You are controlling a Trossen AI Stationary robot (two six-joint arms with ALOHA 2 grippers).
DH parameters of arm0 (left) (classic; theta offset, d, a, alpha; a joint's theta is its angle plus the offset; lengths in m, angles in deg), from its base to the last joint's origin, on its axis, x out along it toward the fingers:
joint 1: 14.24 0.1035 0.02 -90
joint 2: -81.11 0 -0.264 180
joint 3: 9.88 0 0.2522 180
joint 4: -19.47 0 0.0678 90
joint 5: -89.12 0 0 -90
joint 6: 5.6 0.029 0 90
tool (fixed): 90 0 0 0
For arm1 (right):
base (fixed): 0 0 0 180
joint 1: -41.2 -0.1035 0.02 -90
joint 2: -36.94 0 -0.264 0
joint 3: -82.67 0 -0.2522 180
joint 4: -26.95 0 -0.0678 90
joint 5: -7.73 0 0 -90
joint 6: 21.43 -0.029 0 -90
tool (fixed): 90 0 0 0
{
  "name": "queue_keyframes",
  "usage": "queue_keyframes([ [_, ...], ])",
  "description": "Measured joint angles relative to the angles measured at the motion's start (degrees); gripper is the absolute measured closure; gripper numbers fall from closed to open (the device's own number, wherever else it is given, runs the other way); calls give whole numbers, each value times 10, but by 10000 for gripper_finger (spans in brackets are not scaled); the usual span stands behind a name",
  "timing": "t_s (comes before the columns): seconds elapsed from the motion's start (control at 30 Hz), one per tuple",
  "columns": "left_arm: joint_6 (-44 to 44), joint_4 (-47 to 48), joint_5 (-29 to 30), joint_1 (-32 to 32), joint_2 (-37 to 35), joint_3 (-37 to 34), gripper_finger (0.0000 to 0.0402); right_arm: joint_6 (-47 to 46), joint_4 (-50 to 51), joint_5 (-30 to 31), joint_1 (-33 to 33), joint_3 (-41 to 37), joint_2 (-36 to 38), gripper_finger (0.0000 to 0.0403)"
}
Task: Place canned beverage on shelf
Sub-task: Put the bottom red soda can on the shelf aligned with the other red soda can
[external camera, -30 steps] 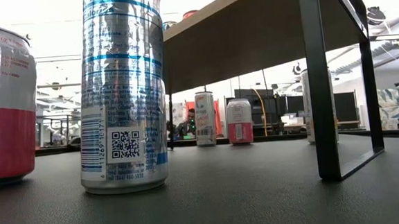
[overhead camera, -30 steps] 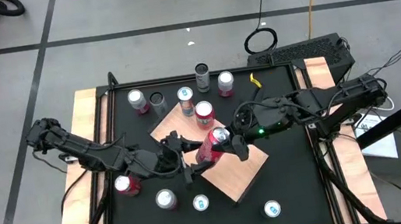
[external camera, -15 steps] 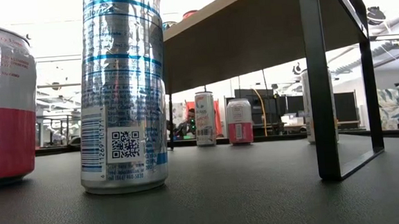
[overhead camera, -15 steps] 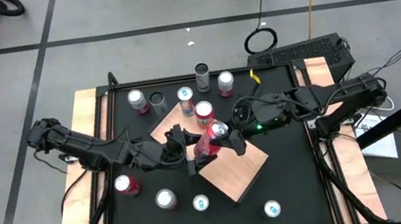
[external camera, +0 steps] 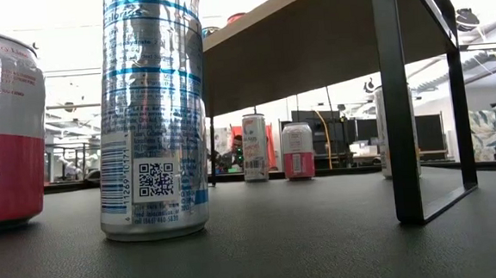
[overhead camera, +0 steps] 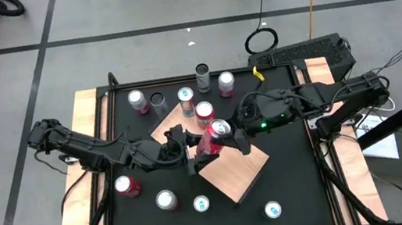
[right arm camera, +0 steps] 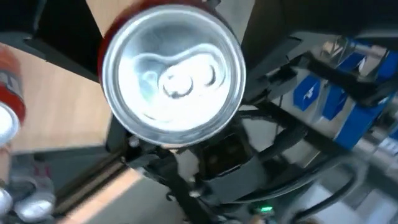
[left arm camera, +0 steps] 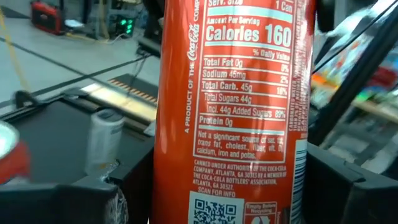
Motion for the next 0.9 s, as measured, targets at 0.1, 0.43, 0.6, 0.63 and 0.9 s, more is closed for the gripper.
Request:
queue_keyframes([
  [0.1,-1,-41,-6,-8,0,0,113,32,5,-30,0,1,23,54],
  [0.43,-42,-128,-63,-6,-1,0,113,148,-13,-126,4,1,58,35],
  [0.6,-42,-163,-69,-5,-1,0,113,174,-19,-158,9,0,55,35],
  [0.63,-42,-170,-69,-5,-1,0,113,179,-25,-158,11,0,55,35],
  [0.9,-95,-207,-101,10,-1,1,113,195,-82,-229,58,0,54,34],
])
